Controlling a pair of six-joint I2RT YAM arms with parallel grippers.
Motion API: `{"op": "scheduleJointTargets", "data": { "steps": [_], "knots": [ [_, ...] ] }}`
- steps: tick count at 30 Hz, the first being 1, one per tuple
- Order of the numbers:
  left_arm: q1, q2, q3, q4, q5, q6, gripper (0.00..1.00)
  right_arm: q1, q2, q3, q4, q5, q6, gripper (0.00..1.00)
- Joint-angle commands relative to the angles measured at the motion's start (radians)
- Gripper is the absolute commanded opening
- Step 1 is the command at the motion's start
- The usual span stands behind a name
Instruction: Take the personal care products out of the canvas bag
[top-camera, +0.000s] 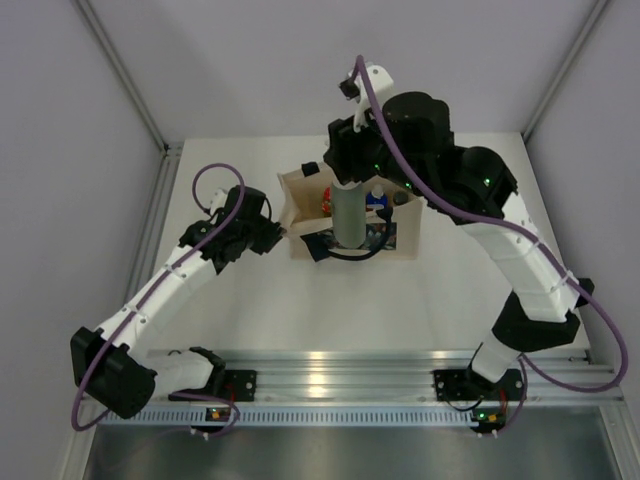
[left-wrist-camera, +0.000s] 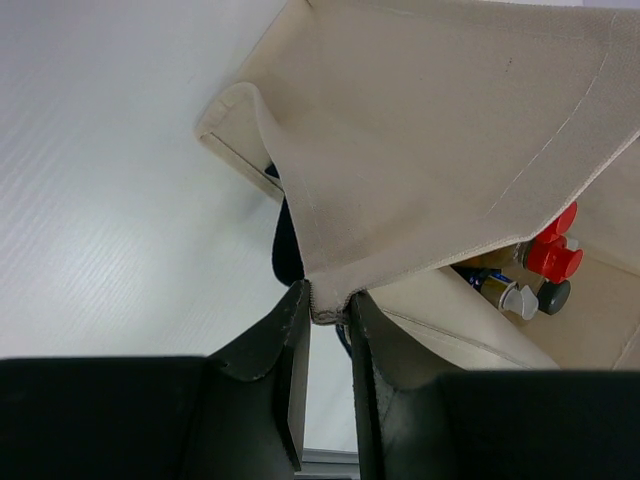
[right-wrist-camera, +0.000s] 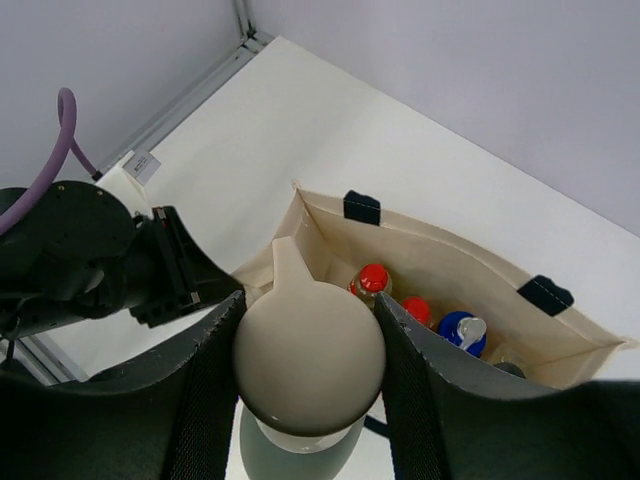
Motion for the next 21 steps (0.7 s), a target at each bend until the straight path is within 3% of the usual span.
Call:
{"op": "scheduleJointTargets", "data": {
  "steps": [1,13,21],
  "knots": [
    [0.016,0.018,0.019,-0.043,-0.055,0.023,0.0,0.012,-0.121,-0.004,0.108,0.048,0.036,0.0],
    [0.02,0.036,0.028,-0.043,-0.046,0.035,0.0,0.012,-0.362,-0.283,0.11,0.17,0.09,0.0],
    [0.022,0.042,0.04,-0.045,-0.04,0.047,0.0,0.012,-0.543,-0.567,0.157,0.296,0.128,0.0]
  ]
}}
